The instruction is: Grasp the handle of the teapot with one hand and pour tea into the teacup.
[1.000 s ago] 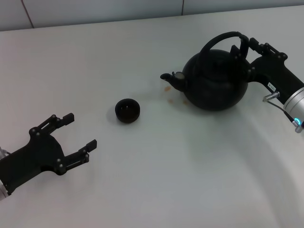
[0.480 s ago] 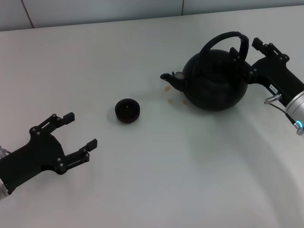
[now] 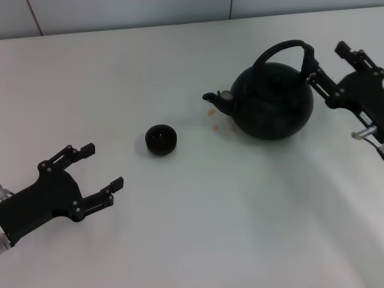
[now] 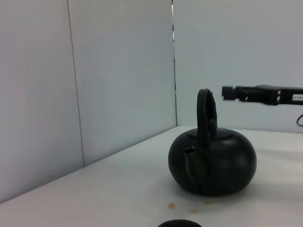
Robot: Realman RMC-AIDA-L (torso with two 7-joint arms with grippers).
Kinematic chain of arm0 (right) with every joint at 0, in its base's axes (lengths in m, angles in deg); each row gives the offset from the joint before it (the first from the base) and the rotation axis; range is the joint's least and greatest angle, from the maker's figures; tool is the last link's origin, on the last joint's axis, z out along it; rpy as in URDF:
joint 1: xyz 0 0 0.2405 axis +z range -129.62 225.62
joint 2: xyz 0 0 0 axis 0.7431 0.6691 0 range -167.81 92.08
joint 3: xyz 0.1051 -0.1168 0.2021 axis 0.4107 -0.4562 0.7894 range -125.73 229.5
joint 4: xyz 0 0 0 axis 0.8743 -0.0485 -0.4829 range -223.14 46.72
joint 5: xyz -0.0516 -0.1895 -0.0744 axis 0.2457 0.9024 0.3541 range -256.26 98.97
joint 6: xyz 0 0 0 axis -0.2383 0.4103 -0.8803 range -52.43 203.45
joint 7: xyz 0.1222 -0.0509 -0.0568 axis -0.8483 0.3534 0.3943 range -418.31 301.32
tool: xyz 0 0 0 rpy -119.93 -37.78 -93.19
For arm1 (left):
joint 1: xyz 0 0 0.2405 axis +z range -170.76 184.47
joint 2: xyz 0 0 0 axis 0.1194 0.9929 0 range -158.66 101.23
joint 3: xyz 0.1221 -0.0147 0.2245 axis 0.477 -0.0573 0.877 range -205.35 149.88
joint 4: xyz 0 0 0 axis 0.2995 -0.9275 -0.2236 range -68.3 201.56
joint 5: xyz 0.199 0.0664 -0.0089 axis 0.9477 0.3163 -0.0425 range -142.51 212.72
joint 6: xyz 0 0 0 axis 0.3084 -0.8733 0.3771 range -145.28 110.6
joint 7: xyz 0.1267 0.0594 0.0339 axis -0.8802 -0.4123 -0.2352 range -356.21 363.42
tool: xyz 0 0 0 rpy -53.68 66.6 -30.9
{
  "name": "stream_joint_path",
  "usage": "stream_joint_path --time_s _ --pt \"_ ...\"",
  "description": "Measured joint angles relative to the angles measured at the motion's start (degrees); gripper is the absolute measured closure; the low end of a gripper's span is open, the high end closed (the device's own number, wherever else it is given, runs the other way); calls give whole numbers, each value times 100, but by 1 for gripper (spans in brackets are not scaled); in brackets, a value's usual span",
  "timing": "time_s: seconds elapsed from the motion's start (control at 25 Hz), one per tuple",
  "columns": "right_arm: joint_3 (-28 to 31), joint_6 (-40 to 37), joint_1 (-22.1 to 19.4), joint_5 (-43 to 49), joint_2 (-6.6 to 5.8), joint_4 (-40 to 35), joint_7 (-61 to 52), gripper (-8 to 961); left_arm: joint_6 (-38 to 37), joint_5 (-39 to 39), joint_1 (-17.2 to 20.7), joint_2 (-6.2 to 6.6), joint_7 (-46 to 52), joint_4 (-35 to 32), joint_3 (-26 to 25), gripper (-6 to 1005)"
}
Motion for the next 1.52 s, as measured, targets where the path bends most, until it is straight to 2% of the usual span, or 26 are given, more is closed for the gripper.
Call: stream_joint_path --time_s 0.28,0.32,0.36,0.48,0.52,0.56,0.68,0.72,0.84,0.88,0.92,1.12,1.52 --pt "-496 -838 -236 1 -29 -401 -326 261 -86 31 -22 20 56 -8 6 140" --pt "-879 -1089 -259 3 -46 -754 -751 261 -86 31 -22 20 56 -8 6 140" --pt "-879 -1089 -259 3 -46 -754 -751 261 -86 31 -22 20 56 -8 6 140" --pt "-1607 -1326 -265 3 -110 -1350 -1484 261 -106 34 -25 20 60 -13 10 140" --pt "-2035 -1422 -277 2 -225 -1594 -1857 261 -106 34 -25 20 60 -13 10 140" --pt "-2035 -1422 -277 2 -225 -1594 -1857 261 -106 34 -25 20 60 -13 10 140" --pt "-2687 -1555 -293 3 -457 -1786 -2341 261 -170 66 -25 29 69 -20 15 140" --pt "-3092 -1575 -285 3 -602 -1879 -2605 261 -232 72 -25 37 74 -21 23 140" --pt "-3586 -1566 -265 2 -733 -2022 -2827 261 -283 79 -25 38 78 -23 49 140" --pt "-3586 -1566 -265 2 -733 -2022 -2827 261 -283 79 -25 38 78 -23 49 140" --pt "-3825 -1556 -244 13 -774 -2131 -2941 261 -301 113 -32 38 150 -45 101 140" --pt "-4055 -1567 -142 264 -827 -2352 -3140 261 -319 162 -61 39 235 -60 167 140" --pt "-4093 -1600 -33 573 -865 -2416 -3186 261 -345 163 -95 51 386 -127 429 140"
